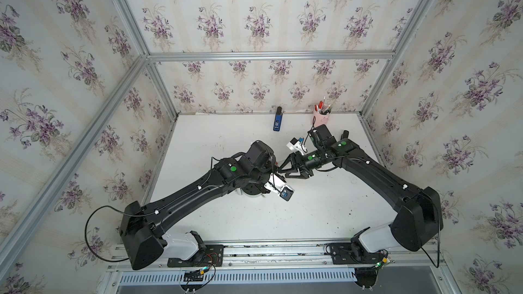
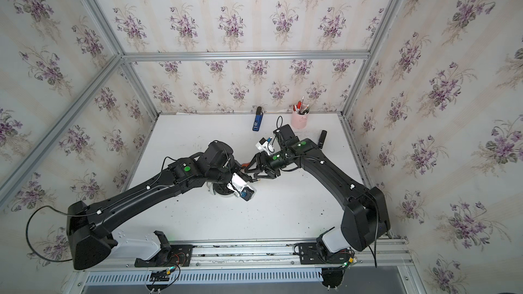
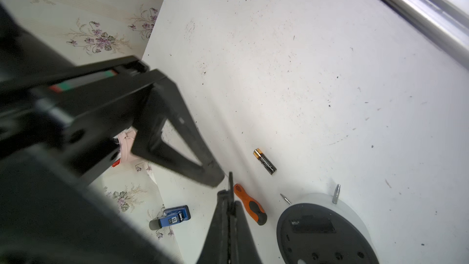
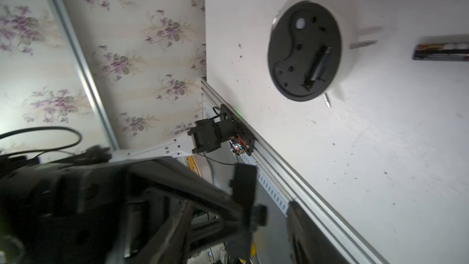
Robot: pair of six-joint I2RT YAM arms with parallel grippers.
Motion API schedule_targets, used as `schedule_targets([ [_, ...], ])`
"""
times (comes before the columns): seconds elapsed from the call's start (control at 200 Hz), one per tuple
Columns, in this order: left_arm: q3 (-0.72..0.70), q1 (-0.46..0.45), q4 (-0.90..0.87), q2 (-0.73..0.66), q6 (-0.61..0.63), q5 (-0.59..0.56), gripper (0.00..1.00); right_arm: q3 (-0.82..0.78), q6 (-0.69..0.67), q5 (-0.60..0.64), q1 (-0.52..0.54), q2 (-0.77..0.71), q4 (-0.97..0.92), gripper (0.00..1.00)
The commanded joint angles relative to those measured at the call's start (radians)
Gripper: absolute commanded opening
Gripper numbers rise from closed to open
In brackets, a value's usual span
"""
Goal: Remove the battery from the alarm
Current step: Pick up the cover from the center of the board.
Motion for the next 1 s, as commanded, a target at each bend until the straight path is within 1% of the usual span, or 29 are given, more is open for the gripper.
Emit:
schedule_targets([
  [0.0,0.045,0.009,0.006,-0.003,-0.166,-0.029,0.0,0.054,-0.05,0.039,-0.059,-0.002,-0.047,0.68],
  [0.065,0.096,0.028,-0.014,-0.008,-0.287,-0.032,0.0,0.069,-0.052,0.056,-0.131,-0.022,-0.053,0.7],
  [0.15,0.149,0.067,-0.041,-0.024,-0.395,0.041,0.0,0.068,-0.015,0.043,-0.225,-0.062,-0.007,0.7],
  [0.24,0.228,0.104,-0.053,-0.021,-0.63,0.054,0.0,0.11,-0.021,0.091,-0.266,-0.064,-0.034,0.71],
  [0.3,0.286,0.159,-0.064,-0.021,-0.816,0.171,0.0,0.135,-0.029,0.15,-0.266,-0.067,-0.047,0.71],
  [0.36,0.349,0.232,-0.078,-0.004,-1.021,0.29,0.0,0.116,-0.007,0.193,-0.266,-0.094,-0.002,0.7],
  [0.415,0.393,0.31,-0.088,0.023,-1.205,0.43,0.0,0.089,0.004,0.237,-0.266,-0.137,0.041,0.7],
  [0.455,0.398,0.359,-0.072,0.04,-1.344,0.541,0.0,0.057,0.023,0.265,-0.262,-0.171,0.087,0.69],
  [0.49,0.366,0.386,0.001,0.044,-1.48,0.629,0.0,0.026,0.03,0.282,-0.256,-0.202,0.13,0.68],
  [0.515,0.334,0.394,0.057,0.042,-1.581,0.661,0.0,0.009,0.03,0.307,-0.248,-0.226,0.153,0.68],
  [0.56,0.277,0.394,0.149,0.032,-1.746,0.679,0.0,-0.018,0.033,0.354,-0.227,-0.262,0.19,0.66],
  [0.624,0.142,0.395,0.373,0.01,-2.049,0.706,0.0,-0.036,0.036,0.398,-0.184,-0.298,0.224,0.64],
  [0.689,0.002,0.391,0.632,-0.014,-2.348,0.702,0.0,-0.043,0.029,0.436,-0.124,-0.315,0.252,0.63],
  [0.729,-0.062,0.394,0.75,-0.025,-2.473,0.688,0.0,-0.037,0.017,0.44,-0.095,-0.308,0.245,0.62],
  [0.764,-0.096,0.396,0.793,-0.036,-2.521,0.674,0.0,-0.034,0.012,0.455,-0.079,-0.303,0.229,0.6],
  [0.809,-0.113,0.395,0.771,-0.052,-2.528,0.65,0.0,-0.038,0.006,0.47,-0.066,-0.3,0.207,0.57],
  [0.854,-0.126,0.393,0.736,-0.064,-2.54,0.632,0.0,-0.059,0.006,0.449,-0.055,-0.301,0.213,0.55],
  [0.884,-0.14,0.393,0.764,-0.07,-2.555,0.628,0.0,-0.073,0.013,0.433,-0.044,-0.302,0.222,0.53],
  [0.939,-0.156,0.393,0.764,-0.08,-2.575,0.615,0.0,-0.083,0.014,0.429,-0.007,-0.293,0.229,0.53],
  [0.994,-0.158,0.393,0.751,-0.084,-2.564,0.618,0.0,-0.079,0.015,0.444,0.023,-0.275,0.219,0.53],
])
